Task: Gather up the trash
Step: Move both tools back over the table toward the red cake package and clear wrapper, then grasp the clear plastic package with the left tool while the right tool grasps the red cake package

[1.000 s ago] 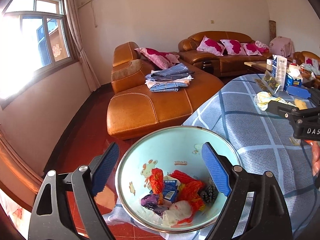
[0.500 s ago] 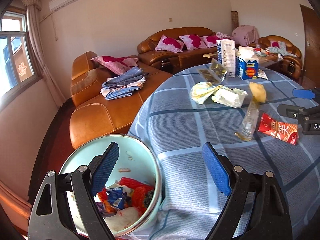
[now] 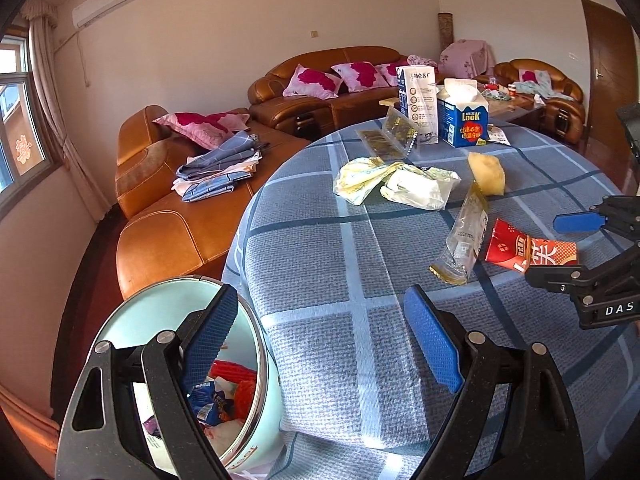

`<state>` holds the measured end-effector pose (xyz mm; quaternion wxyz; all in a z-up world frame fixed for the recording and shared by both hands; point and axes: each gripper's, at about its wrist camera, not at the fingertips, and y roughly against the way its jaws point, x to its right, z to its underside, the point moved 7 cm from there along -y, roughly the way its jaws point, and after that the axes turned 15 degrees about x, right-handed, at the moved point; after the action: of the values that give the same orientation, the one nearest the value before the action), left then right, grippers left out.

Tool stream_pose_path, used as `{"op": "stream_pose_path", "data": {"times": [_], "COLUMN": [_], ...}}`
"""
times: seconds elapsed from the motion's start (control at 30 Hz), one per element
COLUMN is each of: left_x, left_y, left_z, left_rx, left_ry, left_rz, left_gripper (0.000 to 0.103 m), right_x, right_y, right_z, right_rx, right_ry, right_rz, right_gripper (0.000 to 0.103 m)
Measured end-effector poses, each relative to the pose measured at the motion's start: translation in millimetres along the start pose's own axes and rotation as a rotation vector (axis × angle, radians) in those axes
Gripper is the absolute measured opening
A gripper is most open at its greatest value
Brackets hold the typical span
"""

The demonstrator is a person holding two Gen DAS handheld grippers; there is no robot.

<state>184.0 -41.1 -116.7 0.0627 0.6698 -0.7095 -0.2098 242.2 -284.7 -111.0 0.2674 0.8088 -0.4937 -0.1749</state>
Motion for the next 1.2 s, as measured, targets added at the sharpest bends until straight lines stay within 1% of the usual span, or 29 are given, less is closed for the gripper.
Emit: {"op": "stream_pose_path", "data": {"times": [0.07,0.1,0.13,0.2,0.27,0.3,0.47,0.57,0.63,0.7,0.77,0.9,1.0,1.03,1.1,1.13,1.17,1.2], "left_x": [0,1,3,6,12,15,37,54,66,74,82,95,101,101,105,107,109,111], "left_y": [0,-1,-1,-1,-3,-4,-13,-20,-27,-38,-48,-59,-65,-67,-70,-70,-70,-68], "left_z": [-1,-1,-2,-4,-7,-9,-19,-25,-27,-28,-25,-20,-15,-13,-7,-4,-3,-2], "left_rx": [-0.001,-0.002,-0.002,0.001,0.002,0.002,-0.004,-0.01,-0.018,-0.035,-0.067,-0.119,-0.141,-0.152,-0.178,-0.188,-0.186,-0.19], "left_ry": [0.002,0.004,0.005,0.006,0.008,0.007,-0.006,-0.033,-0.061,-0.087,-0.092,-0.107,-0.118,-0.113,-0.115,-0.115,-0.104,-0.088], "left_rz": [0.006,0.011,0.016,0.029,0.047,0.056,0.108,0.134,0.146,0.134,0.15,0.195,0.198,0.203,0.23,0.244,0.259,0.291], "left_gripper": [0.084,0.084,0.084,0.084,0.084,0.084,0.084,0.084,0.084,0.083,0.083,0.082,0.079,0.077,0.061,0.059,0.052,0.037], "right_x": [-4,-7,-9,-10,-8,-6,16,31,42,54,63,67,68,68,67,67,67,67], "right_y": [-4,-6,-6,-4,2,6,27,34,34,32,31,28,24,24,23,23,23,24], "right_z": [4,8,8,9,7,6,-4,-5,-4,-4,-8,-13,-13,-13,-12,-11,-10,-10], "right_rx": [-0.035,-0.056,-0.049,-0.045,-0.017,-0.001,0.076,0.109,0.109,0.11,0.12,0.131,0.13,0.13,0.13,0.128,0.127,0.128], "right_ry": [0.016,0.02,0.017,0.008,-0.013,-0.026,-0.095,-0.077,-0.068,-0.089,-0.104,-0.106,-0.11,-0.113,-0.114,-0.116,-0.118,-0.118], "right_rz": [-0.013,-0.033,-0.041,-0.048,-0.053,-0.047,-0.009,0.062,0.106,0.138,0.165,0.174,0.169,0.167,0.164,0.162,0.162,0.162], "right_gripper": [0.066,0.054,0.049,0.047,0.045,0.044,0.044,0.044,0.044,0.044,0.044,0.044,0.044,0.044,0.044,0.044,0.044,0.044]}}
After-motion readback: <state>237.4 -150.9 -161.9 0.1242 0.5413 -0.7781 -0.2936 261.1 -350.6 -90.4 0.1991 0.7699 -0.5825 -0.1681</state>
